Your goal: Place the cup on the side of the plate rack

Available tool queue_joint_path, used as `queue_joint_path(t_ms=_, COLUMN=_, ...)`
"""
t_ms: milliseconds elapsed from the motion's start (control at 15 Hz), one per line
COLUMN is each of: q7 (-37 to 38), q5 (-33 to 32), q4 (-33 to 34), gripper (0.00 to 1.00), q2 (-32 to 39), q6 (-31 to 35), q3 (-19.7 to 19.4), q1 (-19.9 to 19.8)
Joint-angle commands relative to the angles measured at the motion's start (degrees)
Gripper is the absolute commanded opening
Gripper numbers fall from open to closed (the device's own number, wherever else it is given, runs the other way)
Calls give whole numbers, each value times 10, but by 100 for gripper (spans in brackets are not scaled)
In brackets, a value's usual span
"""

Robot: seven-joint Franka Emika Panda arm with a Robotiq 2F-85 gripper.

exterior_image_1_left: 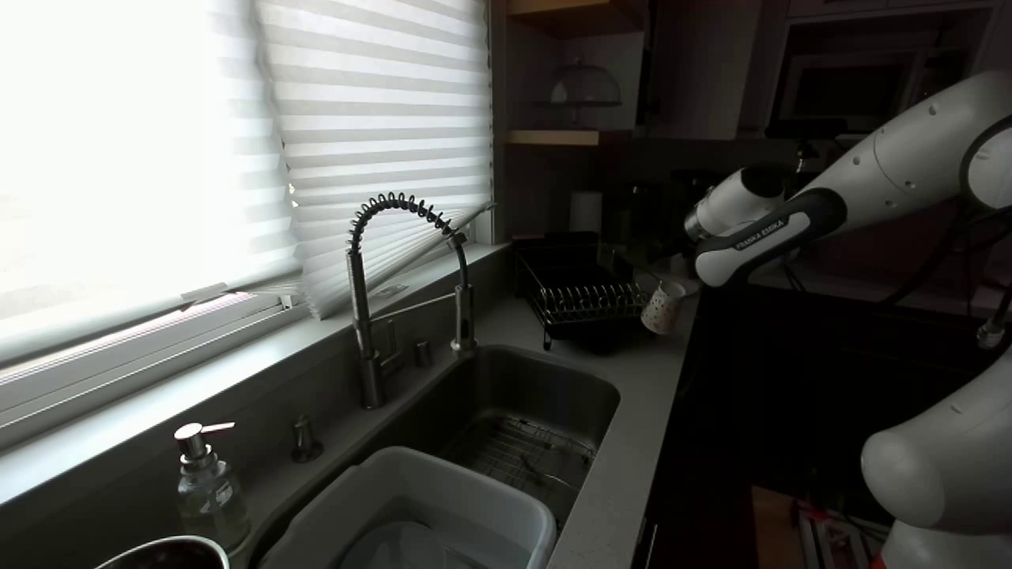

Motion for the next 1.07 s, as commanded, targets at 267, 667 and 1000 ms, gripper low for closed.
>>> queue_joint_path(t_ms=267, q7=81, q5=-7, q4=47, gripper=100, q2=-55, q6=-232, q3=39, q1=-11)
queue_joint_path(t_ms=667, q7=123, q5=-35, q4=72, gripper=100, q2=-87, q6=-280, q3=-31, q1=87)
queue_joint_path(t_ms=1000, q7=118, q5=-48, q4=77, gripper=100, q2=-132, q6=-285, q3=-51, q1=130)
